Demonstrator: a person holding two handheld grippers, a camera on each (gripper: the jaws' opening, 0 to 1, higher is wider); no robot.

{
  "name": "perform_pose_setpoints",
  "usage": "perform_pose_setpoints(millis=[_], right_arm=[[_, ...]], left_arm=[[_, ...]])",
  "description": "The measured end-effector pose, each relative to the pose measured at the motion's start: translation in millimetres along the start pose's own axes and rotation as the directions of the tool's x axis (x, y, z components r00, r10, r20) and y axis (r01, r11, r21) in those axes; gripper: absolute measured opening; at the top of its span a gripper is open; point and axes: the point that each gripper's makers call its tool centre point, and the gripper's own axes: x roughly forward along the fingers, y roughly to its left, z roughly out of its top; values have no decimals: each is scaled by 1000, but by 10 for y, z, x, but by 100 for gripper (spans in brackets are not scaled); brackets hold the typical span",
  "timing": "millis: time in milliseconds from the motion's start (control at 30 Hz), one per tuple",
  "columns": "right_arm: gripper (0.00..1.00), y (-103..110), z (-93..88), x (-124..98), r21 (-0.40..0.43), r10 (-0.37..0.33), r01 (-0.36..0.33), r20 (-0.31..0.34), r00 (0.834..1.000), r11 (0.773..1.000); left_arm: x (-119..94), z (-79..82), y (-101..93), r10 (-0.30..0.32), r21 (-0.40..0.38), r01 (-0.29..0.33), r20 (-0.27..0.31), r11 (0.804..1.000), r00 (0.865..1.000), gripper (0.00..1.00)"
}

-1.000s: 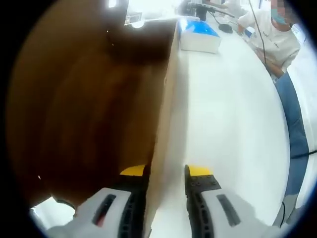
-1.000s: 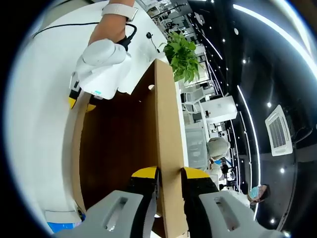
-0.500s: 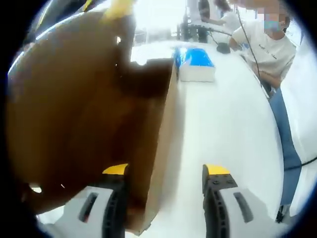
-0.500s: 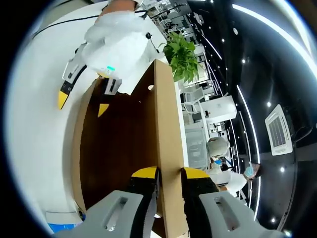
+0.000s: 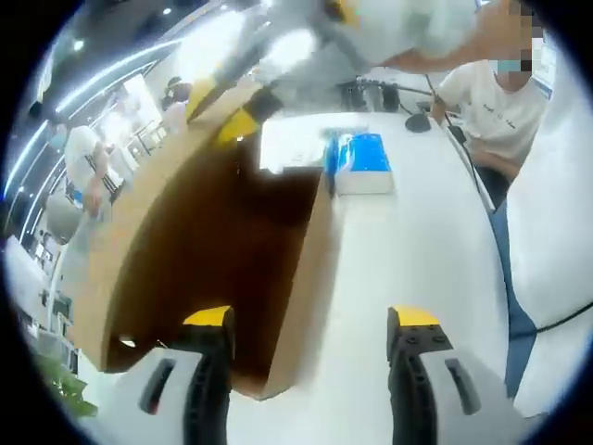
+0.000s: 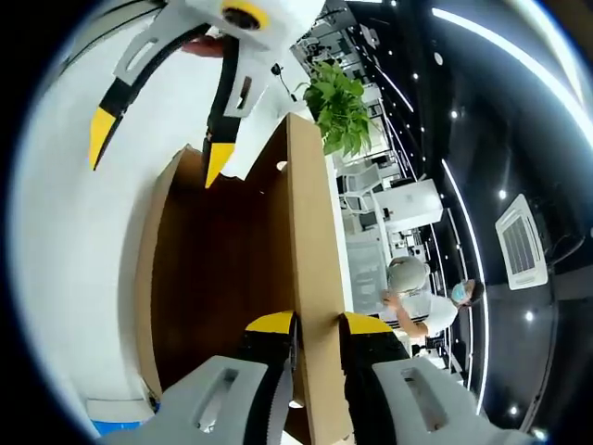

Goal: Operate the shoe box by opening the lid, removing the specified soft item, and placing it in the target area until the item is outside and the box remains undamaged.

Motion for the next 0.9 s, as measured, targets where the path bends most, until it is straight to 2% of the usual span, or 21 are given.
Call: perform_pose_setpoints(millis=[133, 300, 367, 533, 700, 900], right_arm=[[16, 0, 2, 0, 1, 0, 0, 2, 1000, 1000], [16, -1, 7, 1, 3, 0, 0, 7, 1000, 1000], [16, -4, 6, 4, 2, 0, 0, 9, 1000, 1000], [16, -10, 14, 12, 1, 3, -3, 13, 1000, 1000], [16, -1, 19, 11, 1, 3, -3, 17, 1000, 1000], [16, -5, 20, 10, 2, 4, -4, 20, 1000, 1000]], left_arm=[[-151, 108, 8, 21, 22, -22, 10, 1000, 1000, 69], [-433, 350, 69, 49, 42, -51, 43, 998, 998, 69], [-533, 441, 131, 68, 71, -71, 52, 995, 996, 69], [-742, 662, 332, 103, 84, -110, 89, 990, 991, 68], [-816, 748, 535, 128, 94, -138, 103, 986, 986, 67], [-818, 762, 710, 151, 114, -159, 76, 981, 986, 68]])
